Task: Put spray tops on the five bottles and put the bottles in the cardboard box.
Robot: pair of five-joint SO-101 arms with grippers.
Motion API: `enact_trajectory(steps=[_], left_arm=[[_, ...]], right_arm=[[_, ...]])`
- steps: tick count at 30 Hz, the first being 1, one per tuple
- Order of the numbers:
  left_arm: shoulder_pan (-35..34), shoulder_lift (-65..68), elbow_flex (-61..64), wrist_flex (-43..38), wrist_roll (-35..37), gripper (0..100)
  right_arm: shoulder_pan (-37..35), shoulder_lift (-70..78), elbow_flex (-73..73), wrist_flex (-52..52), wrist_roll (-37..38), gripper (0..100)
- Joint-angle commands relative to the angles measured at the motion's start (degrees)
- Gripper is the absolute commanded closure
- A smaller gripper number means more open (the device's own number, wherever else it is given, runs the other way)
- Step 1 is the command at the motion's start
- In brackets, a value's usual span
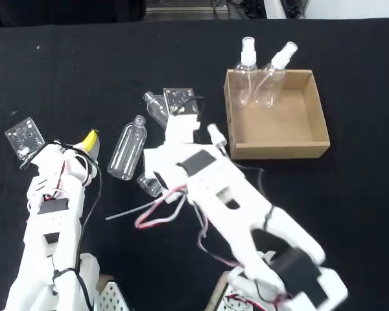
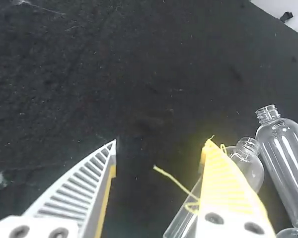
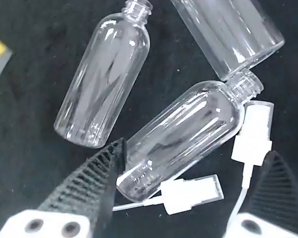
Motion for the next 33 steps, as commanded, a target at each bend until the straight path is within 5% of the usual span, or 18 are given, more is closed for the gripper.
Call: enact_trajectory(steps=[1, 25, 33], left_arm=[[0.6, -0.9, -3.5, -1.2, 0.2, 74], [0.7, -0.9, -3.2, -1.2, -2.4, 74], [0.7, -0.9, -3.2, -1.2, -3.7, 74]], right_arm=[[-0.3, 3.5, -8.8, 4.1, -2.5, 64.0], [-1.6, 20.9, -21.1, 9.6, -2.0, 64.9], [-1.2, 21.5, -21.1, 9.5, -1.9, 89.1]])
